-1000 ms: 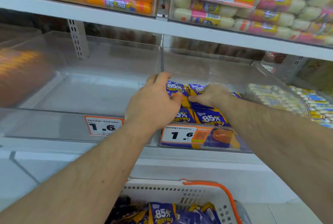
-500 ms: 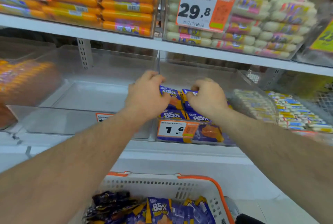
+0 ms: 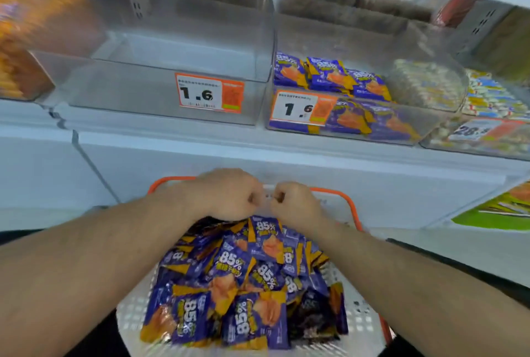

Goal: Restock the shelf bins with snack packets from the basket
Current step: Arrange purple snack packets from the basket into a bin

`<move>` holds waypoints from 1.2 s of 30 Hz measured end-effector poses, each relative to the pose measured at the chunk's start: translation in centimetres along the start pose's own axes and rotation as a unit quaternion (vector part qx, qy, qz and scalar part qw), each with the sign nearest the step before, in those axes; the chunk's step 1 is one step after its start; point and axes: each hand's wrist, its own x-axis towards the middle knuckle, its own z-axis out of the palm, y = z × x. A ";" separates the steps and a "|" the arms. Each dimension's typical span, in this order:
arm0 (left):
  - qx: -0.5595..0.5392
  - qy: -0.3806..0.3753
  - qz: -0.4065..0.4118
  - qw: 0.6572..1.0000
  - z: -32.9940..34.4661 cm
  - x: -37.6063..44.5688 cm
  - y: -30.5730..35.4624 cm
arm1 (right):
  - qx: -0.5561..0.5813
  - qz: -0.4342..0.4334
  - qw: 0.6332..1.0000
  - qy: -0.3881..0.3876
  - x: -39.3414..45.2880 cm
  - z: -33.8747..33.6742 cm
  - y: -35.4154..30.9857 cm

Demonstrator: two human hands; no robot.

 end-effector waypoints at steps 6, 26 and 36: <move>-0.022 -0.054 -0.007 0.998 0.3 1.4 -1.3 | 0.034 0.228 0.927 -0.297 -3.2 9.4 1.3; -0.144 -0.019 -0.098 0.985 -0.2 1.7 -2.1 | 0.124 0.237 0.948 -0.171 0.5 -0.5 0.1; -0.543 0.075 -0.038 0.835 -0.9 0.4 -0.1 | 0.295 0.125 0.947 0.012 -1.1 -9.7 -4.7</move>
